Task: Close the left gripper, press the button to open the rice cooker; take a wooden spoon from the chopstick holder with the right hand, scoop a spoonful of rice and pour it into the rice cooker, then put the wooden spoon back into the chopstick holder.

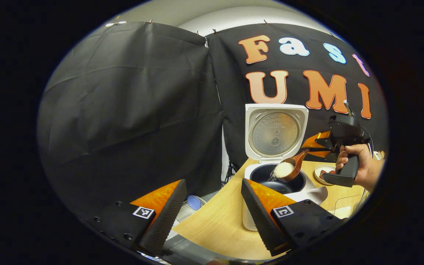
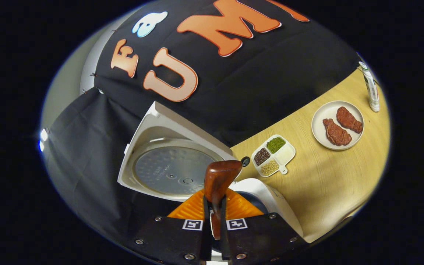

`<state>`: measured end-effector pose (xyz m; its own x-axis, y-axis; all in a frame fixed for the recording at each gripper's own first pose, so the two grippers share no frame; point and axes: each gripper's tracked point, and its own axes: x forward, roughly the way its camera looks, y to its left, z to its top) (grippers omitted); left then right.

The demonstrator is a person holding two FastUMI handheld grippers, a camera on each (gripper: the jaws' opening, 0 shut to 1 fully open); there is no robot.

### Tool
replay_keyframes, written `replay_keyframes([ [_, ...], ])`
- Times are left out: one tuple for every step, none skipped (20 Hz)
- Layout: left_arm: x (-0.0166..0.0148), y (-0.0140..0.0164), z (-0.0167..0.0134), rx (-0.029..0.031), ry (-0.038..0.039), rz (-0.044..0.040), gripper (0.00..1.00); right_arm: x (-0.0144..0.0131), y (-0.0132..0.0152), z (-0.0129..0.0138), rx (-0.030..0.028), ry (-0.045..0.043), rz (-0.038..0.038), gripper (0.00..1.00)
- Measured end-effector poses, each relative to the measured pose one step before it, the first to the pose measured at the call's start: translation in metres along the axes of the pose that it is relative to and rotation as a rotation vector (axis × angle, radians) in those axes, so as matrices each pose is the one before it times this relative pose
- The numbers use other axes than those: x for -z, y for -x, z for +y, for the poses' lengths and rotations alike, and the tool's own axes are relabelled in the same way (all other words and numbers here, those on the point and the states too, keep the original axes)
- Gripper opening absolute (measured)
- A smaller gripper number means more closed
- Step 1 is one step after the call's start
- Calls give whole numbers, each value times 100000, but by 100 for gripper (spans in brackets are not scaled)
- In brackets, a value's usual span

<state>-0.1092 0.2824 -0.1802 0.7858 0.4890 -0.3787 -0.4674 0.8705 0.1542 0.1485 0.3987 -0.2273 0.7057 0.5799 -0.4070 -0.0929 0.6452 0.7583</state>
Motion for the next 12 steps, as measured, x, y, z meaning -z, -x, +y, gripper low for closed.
replay_keyframes([
  [298,41,350,-524,-144,223,100,-14,-202,197,547,3877,-410,9],
  [210,20,183,-156,226,528,99,-148,-55,66,92,3126,-678,9],
  [197,123,370,-412,439,455,100,-26,1,317,-180,3640,-501,9],
  [115,-117,264,-241,316,485,100,-112,-70,301,-269,2399,-512,9],
  [118,-2,142,-366,157,395,100,99,-82,99,-208,2449,-420,9],
  [-97,-15,202,-28,267,131,100,-36,85,-23,6,2109,-261,9],
  [50,-27,-48,225,59,376,100,76,-43,115,-108,2423,-151,9],
  [-22,3,94,30,-218,119,100,-146,27,105,-325,2724,-357,9],
  [-97,-54,-219,330,-410,-51,100,-137,54,297,-270,2645,-74,9],
  [13,67,-30,-161,-588,-283,99,-223,154,189,-351,2140,-356,9],
  [217,94,161,115,-522,-126,99,-248,176,302,-751,2375,-532,9],
  [14,48,-18,116,-302,186,100,-241,91,165,-625,2848,-794,9],
])
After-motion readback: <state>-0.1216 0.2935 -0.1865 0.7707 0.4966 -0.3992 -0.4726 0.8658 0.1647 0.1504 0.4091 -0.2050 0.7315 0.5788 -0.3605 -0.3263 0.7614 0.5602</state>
